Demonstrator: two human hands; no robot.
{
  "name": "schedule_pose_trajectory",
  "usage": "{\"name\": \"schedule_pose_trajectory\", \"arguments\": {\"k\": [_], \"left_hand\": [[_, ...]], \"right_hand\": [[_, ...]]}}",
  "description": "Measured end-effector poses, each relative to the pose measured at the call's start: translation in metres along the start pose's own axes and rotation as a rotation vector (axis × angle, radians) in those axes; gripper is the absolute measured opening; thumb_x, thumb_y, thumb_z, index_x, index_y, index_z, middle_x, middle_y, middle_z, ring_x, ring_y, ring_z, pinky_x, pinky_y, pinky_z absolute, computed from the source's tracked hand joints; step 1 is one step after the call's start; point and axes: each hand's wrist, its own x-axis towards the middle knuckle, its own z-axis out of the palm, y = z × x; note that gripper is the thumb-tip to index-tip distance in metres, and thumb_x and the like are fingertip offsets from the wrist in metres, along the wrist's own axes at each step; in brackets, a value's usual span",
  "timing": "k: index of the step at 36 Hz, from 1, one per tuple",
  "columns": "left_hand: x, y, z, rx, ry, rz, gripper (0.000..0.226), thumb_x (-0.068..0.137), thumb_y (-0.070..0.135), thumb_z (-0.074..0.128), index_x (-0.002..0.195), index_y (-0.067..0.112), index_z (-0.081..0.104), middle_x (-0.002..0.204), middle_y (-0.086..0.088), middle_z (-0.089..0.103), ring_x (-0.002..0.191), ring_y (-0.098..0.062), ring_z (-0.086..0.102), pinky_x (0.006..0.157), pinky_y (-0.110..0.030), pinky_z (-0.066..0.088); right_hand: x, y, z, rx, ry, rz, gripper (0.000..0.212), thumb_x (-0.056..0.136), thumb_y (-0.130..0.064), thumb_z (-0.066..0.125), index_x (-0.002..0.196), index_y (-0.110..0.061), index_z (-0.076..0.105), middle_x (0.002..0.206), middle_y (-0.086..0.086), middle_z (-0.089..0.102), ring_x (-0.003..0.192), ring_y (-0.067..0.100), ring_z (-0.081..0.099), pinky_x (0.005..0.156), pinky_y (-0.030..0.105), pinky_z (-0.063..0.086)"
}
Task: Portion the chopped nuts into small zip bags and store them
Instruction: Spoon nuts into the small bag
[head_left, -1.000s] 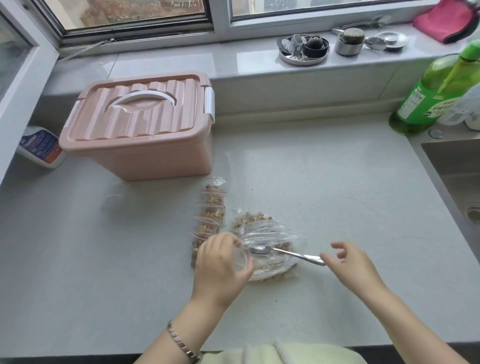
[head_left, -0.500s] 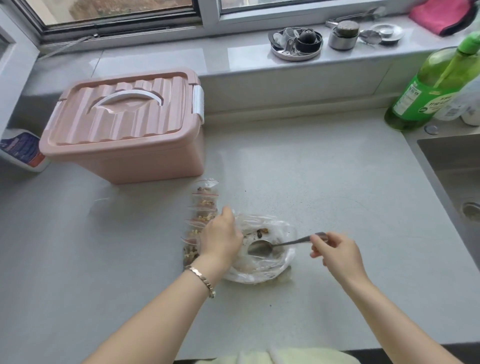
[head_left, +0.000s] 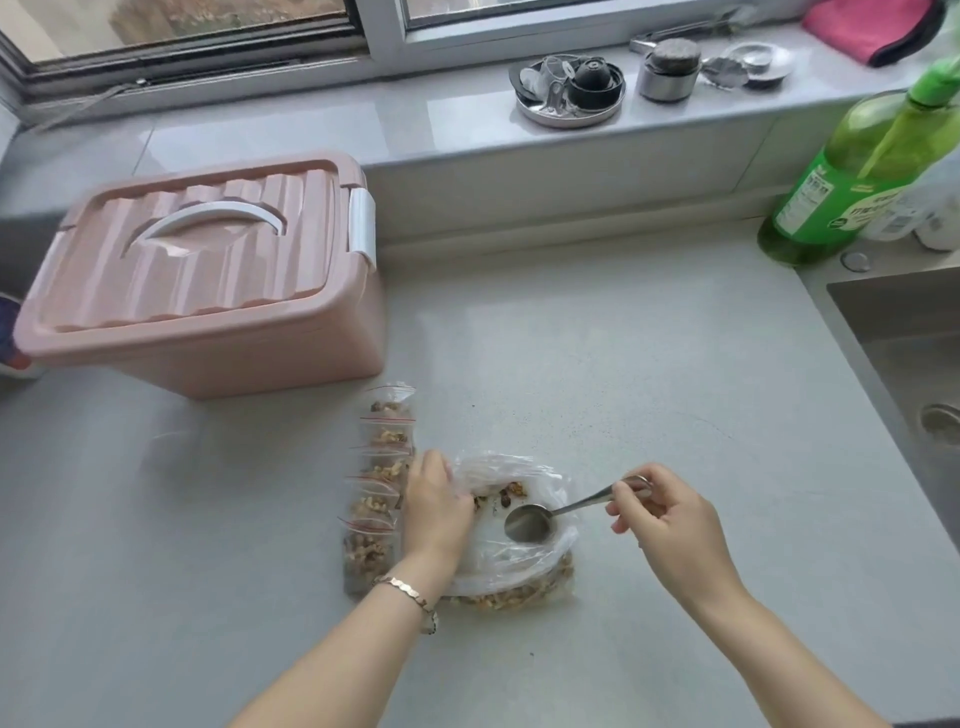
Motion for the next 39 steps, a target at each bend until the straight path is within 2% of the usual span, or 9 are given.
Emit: {"name": "schedule_pose_trajectory", "arguments": {"k": [8, 13, 18, 20, 23, 27, 32, 36, 39], "left_hand": [[-0.018, 0.019, -0.024, -0.143, -0.075, 0.028, 0.027, 0.077, 0.006, 0.057, 0.070, 0.019, 0.035, 0.062, 0.000, 0.042, 0.054, -0.015, 0.034, 0.049, -0.026, 0.028], [-0.050, 0.041, -0.048, -0.252, -0.150, 0.228, 0.035, 0.077, 0.007, 0.064, 0.068, 0.022, 0.033, 0.062, 0.003, 0.039, 0.052, -0.009, 0.029, 0.051, -0.019, 0.030], [-0.053, 0.045, -0.056, -0.222, -0.146, 0.314, 0.036, 0.079, 0.007, 0.062, 0.067, 0.023, 0.033, 0.061, 0.006, 0.037, 0.053, -0.009, 0.031, 0.053, -0.018, 0.029], [-0.042, 0.043, -0.054, -0.171, -0.126, 0.282, 0.036, 0.081, 0.007, 0.059, 0.067, 0.024, 0.032, 0.061, 0.004, 0.038, 0.053, -0.009, 0.032, 0.051, -0.019, 0.029], [-0.023, 0.039, -0.048, -0.097, -0.071, 0.242, 0.029, 0.084, 0.006, 0.054, 0.070, 0.020, 0.033, 0.061, 0.001, 0.041, 0.056, -0.015, 0.036, 0.050, -0.024, 0.027], [-0.001, 0.041, -0.039, -0.006, -0.012, 0.281, 0.019, 0.084, 0.003, 0.050, 0.076, 0.013, 0.036, 0.067, -0.009, 0.048, 0.063, -0.025, 0.042, 0.054, -0.032, 0.029], [0.008, 0.041, -0.034, 0.152, 0.042, 0.354, 0.019, 0.080, 0.001, 0.051, 0.080, 0.012, 0.036, 0.082, -0.002, 0.042, 0.081, -0.024, 0.042, 0.063, -0.027, 0.022], [-0.019, 0.038, -0.034, 0.160, 0.210, 0.552, 0.030, 0.067, -0.001, 0.071, 0.078, 0.010, 0.045, 0.098, -0.010, 0.057, 0.096, -0.024, 0.049, 0.080, -0.027, 0.038], [-0.054, 0.029, -0.038, -0.004, 0.203, 0.593, 0.032, 0.070, 0.013, 0.068, 0.079, 0.021, 0.038, 0.083, -0.002, 0.056, 0.083, -0.014, 0.044, 0.073, -0.023, 0.035]], "right_hand": [[-0.002, -0.004, -0.005, -0.062, 0.002, -0.076, 0.016, 0.088, -0.017, 0.057, 0.072, -0.019, 0.055, 0.071, 0.005, 0.064, 0.069, 0.026, 0.061, 0.058, 0.028, 0.042], [-0.013, -0.008, -0.008, -0.060, 0.026, -0.140, 0.016, 0.089, -0.013, 0.056, 0.074, -0.019, 0.053, 0.072, 0.001, 0.065, 0.072, 0.009, 0.065, 0.063, 0.029, 0.050], [-0.022, -0.010, -0.010, 0.031, 0.068, -0.195, 0.016, 0.091, -0.008, 0.053, 0.075, -0.008, 0.048, 0.079, -0.002, 0.069, 0.063, 0.004, 0.066, 0.058, 0.011, 0.049], [-0.024, -0.009, -0.011, 0.033, 0.069, -0.206, 0.016, 0.091, -0.008, 0.052, 0.076, -0.005, 0.047, 0.084, -0.002, 0.069, 0.065, 0.003, 0.067, 0.060, 0.012, 0.050], [-0.026, -0.007, -0.012, 0.024, 0.082, -0.269, 0.017, 0.090, -0.014, 0.055, 0.077, -0.020, 0.047, 0.086, -0.006, 0.069, 0.069, 0.003, 0.068, 0.065, 0.021, 0.053], [-0.028, -0.013, -0.013, 0.063, 0.078, -0.375, 0.008, 0.080, -0.043, 0.046, 0.072, -0.045, 0.044, 0.094, -0.014, 0.067, 0.073, 0.006, 0.068, 0.067, 0.015, 0.052], [-0.012, -0.014, -0.008, 0.023, 0.057, -0.474, 0.036, 0.091, -0.013, 0.052, 0.076, -0.045, 0.043, 0.086, -0.006, 0.068, 0.075, 0.003, 0.067, 0.070, 0.012, 0.051], [0.010, -0.011, -0.004, 0.021, 0.067, -0.446, 0.024, 0.092, -0.009, 0.050, 0.078, -0.026, 0.041, 0.088, -0.002, 0.067, 0.073, 0.006, 0.067, 0.068, 0.016, 0.052], [0.025, -0.011, 0.001, 0.043, 0.065, -0.354, 0.023, 0.092, -0.006, 0.048, 0.080, -0.025, 0.047, 0.083, -0.003, 0.066, 0.068, 0.008, 0.066, 0.064, 0.017, 0.052]]}}
